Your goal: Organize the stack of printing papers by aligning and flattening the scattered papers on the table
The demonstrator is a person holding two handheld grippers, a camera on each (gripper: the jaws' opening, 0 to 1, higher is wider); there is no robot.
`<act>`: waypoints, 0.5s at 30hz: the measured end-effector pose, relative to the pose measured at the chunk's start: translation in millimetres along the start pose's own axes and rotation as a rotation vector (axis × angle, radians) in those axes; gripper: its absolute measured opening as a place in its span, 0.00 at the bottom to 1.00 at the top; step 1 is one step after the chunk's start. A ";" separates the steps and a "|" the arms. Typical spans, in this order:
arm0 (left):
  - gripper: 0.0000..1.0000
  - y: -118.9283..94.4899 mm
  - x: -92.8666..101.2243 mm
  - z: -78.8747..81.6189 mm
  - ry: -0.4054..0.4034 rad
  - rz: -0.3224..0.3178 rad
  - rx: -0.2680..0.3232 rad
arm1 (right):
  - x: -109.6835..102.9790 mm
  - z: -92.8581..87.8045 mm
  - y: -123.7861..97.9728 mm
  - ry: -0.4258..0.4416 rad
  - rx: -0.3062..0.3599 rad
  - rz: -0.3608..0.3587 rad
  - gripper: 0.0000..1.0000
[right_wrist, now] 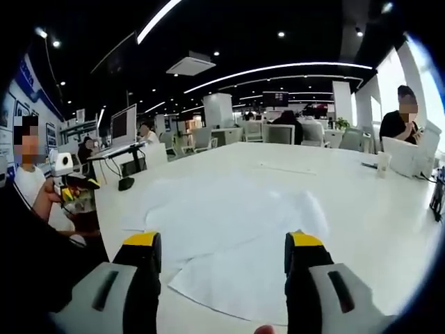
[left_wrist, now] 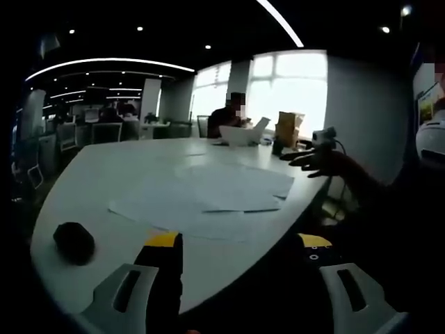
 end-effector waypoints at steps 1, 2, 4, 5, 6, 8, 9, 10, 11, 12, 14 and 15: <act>0.68 -0.1 0.1 -0.3 -0.001 0.000 -0.001 | 0.1 0.2 0.2 0.000 0.000 0.000 0.67; 0.68 -0.2 0.0 -0.6 -0.001 0.000 -0.001 | 0.1 0.2 0.4 0.000 0.000 0.001 0.67; 0.68 -0.3 0.0 -0.9 -0.001 0.000 -0.002 | -0.6 0.0 0.7 0.001 0.000 0.002 0.67; 0.68 -0.3 0.2 -1.1 -0.001 0.000 -0.002 | -0.7 -0.4 0.9 0.002 -0.001 0.003 0.67; 0.68 -0.3 0.3 -1.1 -0.001 -0.001 -0.002 | -0.4 -0.7 1.0 0.002 -0.002 0.003 0.67; 0.68 -0.2 0.3 -1.1 -0.001 -0.001 -0.002 | 1.0 -0.9 1.2 0.004 -0.001 0.001 0.67; 0.68 -0.1 0.4 -1.0 -0.001 0.000 -0.002 | 2.0 -0.9 1.3 0.006 0.001 0.001 0.67; 0.68 0.1 0.5 -0.8 0.000 -0.001 -0.002 | 2.5 -0.8 1.3 0.007 0.001 0.000 0.67; 0.68 0.3 0.8 -0.6 0.000 -0.001 -0.002 | 3.5 -0.8 1.3 0.008 0.002 0.000 0.67; 0.68 0.6 1.3 -0.4 0.001 -0.003 -0.002 | 4.0 -0.8 1.3 0.008 0.003 0.000 0.67; 0.68 1.1 2.0 -0.4 0.001 -0.004 -0.003 | 5.2 -0.9 1.4 0.009 0.003 -0.001 0.67; 0.68 1.3 2.1 -0.6 0.002 -0.005 -0.004 | 6.0 -0.9 1.5 0.009 0.003 -0.001 0.67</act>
Point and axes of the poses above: the point that each gripper's makers call its tool centre point, and the gripper's own axes: y roughly forward along the fingers, x roughly to its right, z roughly out of its top, the point moved 1 cm from there along -y, roughly backward along the fingers, and after that the axes turned 1 degree about y, right-handed, at the moved point
